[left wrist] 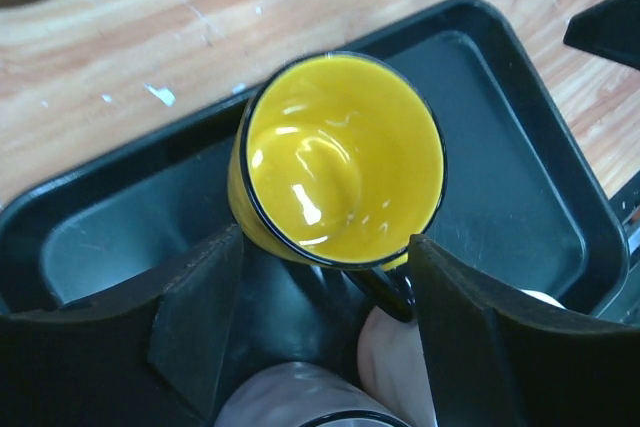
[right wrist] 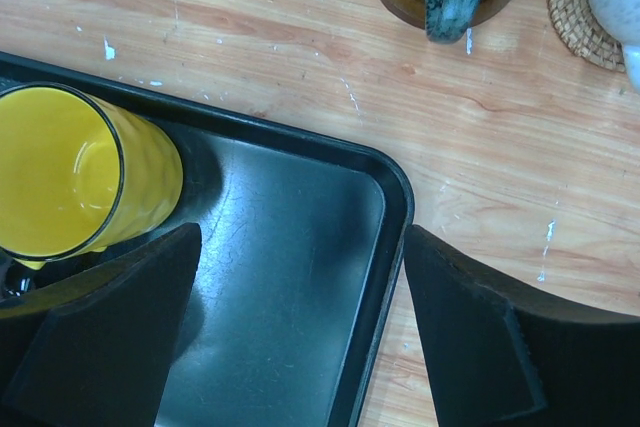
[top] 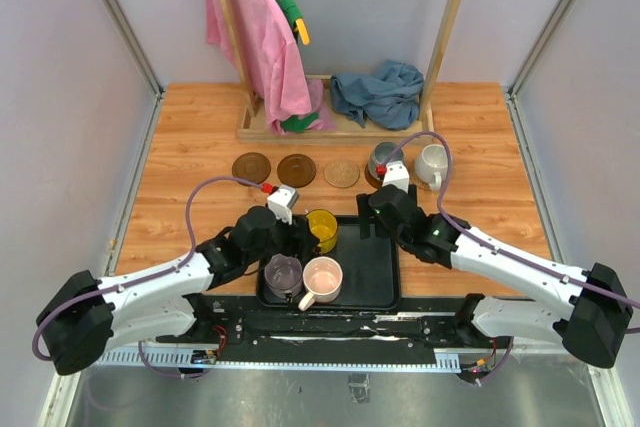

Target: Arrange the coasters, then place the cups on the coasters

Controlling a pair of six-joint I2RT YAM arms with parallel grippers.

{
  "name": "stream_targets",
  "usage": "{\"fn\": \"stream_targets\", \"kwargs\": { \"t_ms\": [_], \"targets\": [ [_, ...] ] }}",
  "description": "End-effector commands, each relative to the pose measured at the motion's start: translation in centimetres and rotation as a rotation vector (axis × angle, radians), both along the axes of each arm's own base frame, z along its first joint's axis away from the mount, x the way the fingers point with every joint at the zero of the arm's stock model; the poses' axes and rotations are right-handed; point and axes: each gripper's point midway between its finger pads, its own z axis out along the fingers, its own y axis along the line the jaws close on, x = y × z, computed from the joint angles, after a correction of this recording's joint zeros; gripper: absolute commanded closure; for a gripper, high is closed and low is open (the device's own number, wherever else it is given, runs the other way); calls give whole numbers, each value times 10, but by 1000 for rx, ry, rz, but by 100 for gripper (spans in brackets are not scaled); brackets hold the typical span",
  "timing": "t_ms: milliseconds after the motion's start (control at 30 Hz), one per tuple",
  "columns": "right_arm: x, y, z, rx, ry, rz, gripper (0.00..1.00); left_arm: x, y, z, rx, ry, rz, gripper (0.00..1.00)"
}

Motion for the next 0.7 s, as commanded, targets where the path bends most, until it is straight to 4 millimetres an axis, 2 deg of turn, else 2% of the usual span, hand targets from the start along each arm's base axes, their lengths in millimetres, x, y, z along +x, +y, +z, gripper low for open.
{"fn": "stream_targets", "kwargs": {
  "t_ms": [0,200,667],
  "targets": [
    [-2,-1,-7,-10,-5,-12,16,-3,-10,0,19,30,1,26],
    [-3,-3,-8,-6,-17,-15,16,-4,-16,-6,49,55,-2,16],
    [-5,-9,-8,10,-34,-28,16,-6,-25,-25,96,96,-15,16]
  ]
}}
